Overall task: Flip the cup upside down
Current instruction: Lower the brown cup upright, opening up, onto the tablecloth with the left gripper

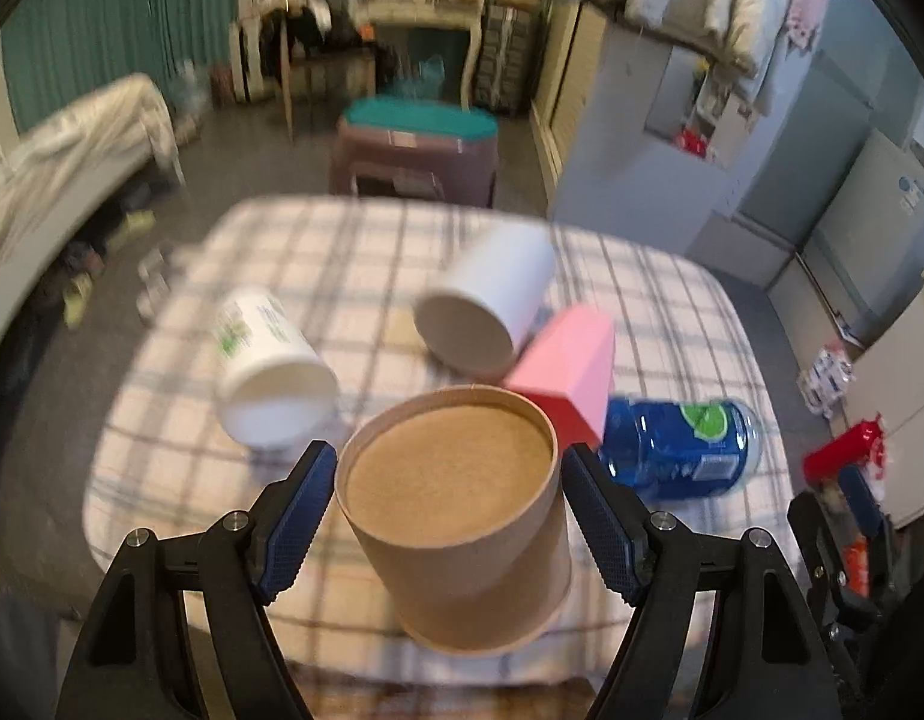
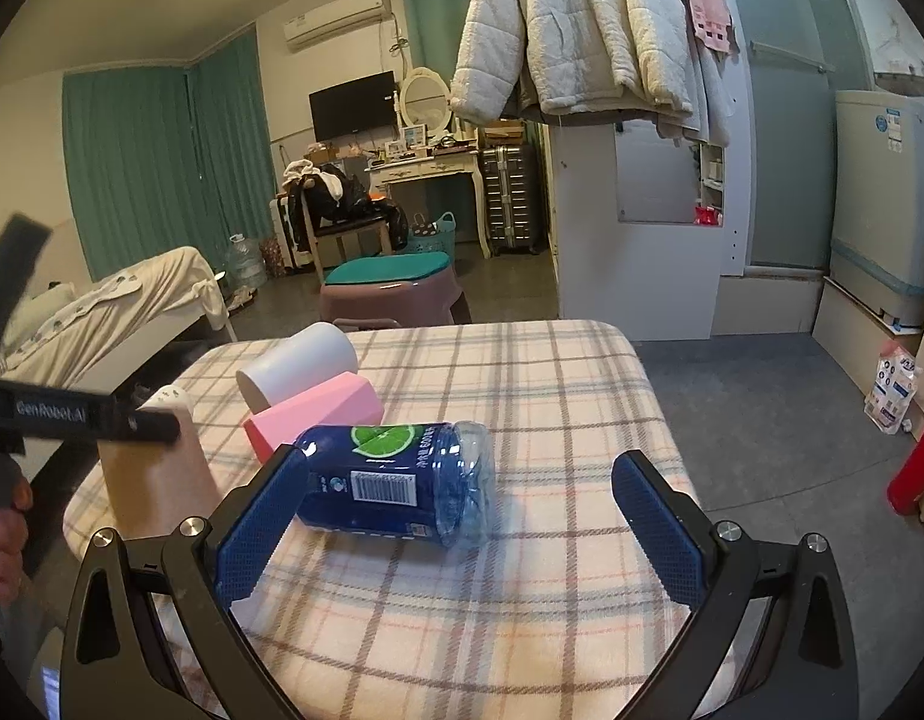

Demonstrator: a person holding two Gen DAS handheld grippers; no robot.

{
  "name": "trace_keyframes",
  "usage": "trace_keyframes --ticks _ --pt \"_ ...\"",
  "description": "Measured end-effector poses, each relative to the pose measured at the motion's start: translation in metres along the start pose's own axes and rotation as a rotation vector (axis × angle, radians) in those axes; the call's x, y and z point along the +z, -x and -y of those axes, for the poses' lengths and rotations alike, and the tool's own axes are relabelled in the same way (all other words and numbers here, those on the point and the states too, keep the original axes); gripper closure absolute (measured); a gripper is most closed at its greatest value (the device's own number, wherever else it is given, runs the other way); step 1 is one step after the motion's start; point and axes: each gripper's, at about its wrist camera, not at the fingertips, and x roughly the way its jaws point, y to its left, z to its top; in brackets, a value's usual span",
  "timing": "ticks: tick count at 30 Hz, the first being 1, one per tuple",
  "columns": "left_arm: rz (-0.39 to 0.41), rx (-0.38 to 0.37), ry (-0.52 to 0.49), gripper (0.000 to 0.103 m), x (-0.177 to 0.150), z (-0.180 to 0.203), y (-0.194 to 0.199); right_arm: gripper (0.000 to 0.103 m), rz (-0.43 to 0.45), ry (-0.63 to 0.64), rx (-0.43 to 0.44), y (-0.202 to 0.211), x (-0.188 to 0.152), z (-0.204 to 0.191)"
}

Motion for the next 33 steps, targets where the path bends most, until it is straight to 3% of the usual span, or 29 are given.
trace_keyframes --ticks 5,9,11,19,21,28,31,33 --pt "0.123 0.064 -0.056 0.024 0.003 0.002 0.008 0.001 -0.006 0.021 -0.001 0.001 -0.001 -0.008" --pt "0.282 0.099 -0.121 0.024 0.0 0.005 0.01 0.001 -0.011 0.029 -0.004 0.0 -0.003 -0.012" --pt "0.312 0.122 -0.147 0.024 -0.004 0.006 0.001 0.001 -0.018 0.035 -0.006 -0.002 -0.003 -0.014" --pt "0.335 0.124 -0.14 0.024 -0.017 0.0 -0.035 0.001 -0.051 0.061 -0.007 -0.013 -0.008 -0.022" --pt "0.323 0.095 -0.142 0.024 -0.021 -0.002 -0.038 0.001 -0.069 0.067 -0.001 -0.018 -0.009 -0.025" --pt "0.337 0.101 -0.191 0.024 -0.03 0.004 -0.038 0.001 -0.09 0.075 0.008 -0.023 -0.011 -0.031" --pt "0.316 0.086 -0.198 0.022 -0.032 0.006 -0.039 0.001 -0.092 0.076 0.005 -0.024 -0.011 -0.033" --pt "0.309 0.093 -0.195 0.012 -0.033 0.006 -0.038 0.001 -0.092 0.076 0.003 -0.022 -0.01 -0.034"
